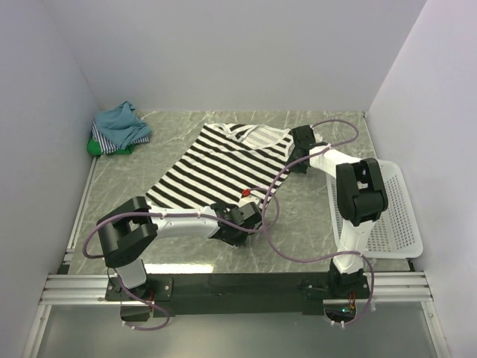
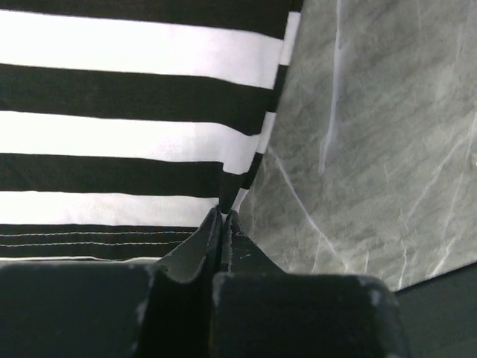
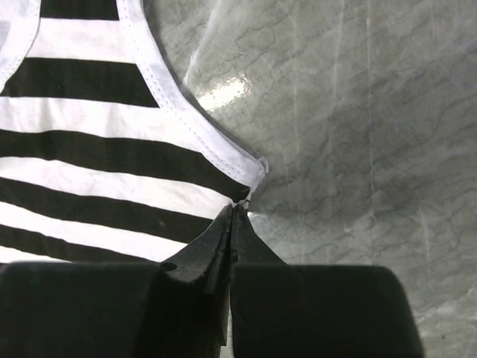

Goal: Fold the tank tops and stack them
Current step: Flatten the tank top out, then fold the tank top

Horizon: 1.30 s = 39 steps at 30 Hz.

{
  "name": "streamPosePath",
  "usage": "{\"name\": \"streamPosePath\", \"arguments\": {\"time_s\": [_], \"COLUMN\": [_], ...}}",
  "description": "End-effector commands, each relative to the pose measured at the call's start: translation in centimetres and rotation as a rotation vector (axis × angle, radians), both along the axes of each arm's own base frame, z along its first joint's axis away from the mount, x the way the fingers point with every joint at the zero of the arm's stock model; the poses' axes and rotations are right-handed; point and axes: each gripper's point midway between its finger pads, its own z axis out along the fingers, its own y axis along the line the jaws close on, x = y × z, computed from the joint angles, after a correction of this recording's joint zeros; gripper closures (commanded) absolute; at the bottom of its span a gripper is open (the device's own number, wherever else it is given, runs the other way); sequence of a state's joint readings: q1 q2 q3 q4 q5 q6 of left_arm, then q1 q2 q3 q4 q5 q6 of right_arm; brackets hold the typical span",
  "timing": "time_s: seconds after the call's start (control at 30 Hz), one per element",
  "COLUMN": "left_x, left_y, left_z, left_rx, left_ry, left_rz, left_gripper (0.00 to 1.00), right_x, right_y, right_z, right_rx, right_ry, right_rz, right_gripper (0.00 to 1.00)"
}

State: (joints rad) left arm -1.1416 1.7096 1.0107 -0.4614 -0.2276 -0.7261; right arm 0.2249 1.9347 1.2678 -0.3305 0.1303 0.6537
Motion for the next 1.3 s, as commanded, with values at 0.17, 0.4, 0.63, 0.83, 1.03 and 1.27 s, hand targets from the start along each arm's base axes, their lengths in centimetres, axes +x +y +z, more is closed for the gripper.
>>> {"name": "streamPosePath", "arguments": {"time_s": [0.17, 0.4, 0.63, 0.83, 1.03, 1.27], "left_x": [-3.0, -6.0, -5.1, -2.2, 0.0, 0.0], "left_y": [-1.2, -1.8, -0.5, 2.5, 6.1, 8.5], "left_z": [4.1, 6.3, 6.6, 6.6, 5.3, 2.7], "left_rx": [-0.169, -0.308, -0.344, -0.412, -0.405, -0.385], "left_ry": [0.062, 0.15, 0.165, 0.188, 0.202, 0.278], "left_rz": [-0.122, -0.228, -0.141, 0.012, 0.135, 0.237], "left_gripper": [0.99, 0.99, 0.99, 0.99, 0.99, 0.99], "right_x": [-0.1, -3.0, -1.6, 2.1, 5.8, 7.6], "right_y": [-1.7, -3.5, -1.2, 3.4, 7.6, 11.9], "right_z": [4.7, 6.7, 8.5, 9.8, 9.6, 8.2], "right_rx": [-0.032, -0.096, -0.113, -0.179, -0.194, -0.175], "right_ry": [-0.107, -0.126, -0.147, -0.161, -0.168, -0.168], "right_rz": [-0.034, -0.048, 0.018, 0.113, 0.178, 0.25], "right_gripper": [1.0, 1.0, 1.0, 1.0, 1.0, 1.0]}}
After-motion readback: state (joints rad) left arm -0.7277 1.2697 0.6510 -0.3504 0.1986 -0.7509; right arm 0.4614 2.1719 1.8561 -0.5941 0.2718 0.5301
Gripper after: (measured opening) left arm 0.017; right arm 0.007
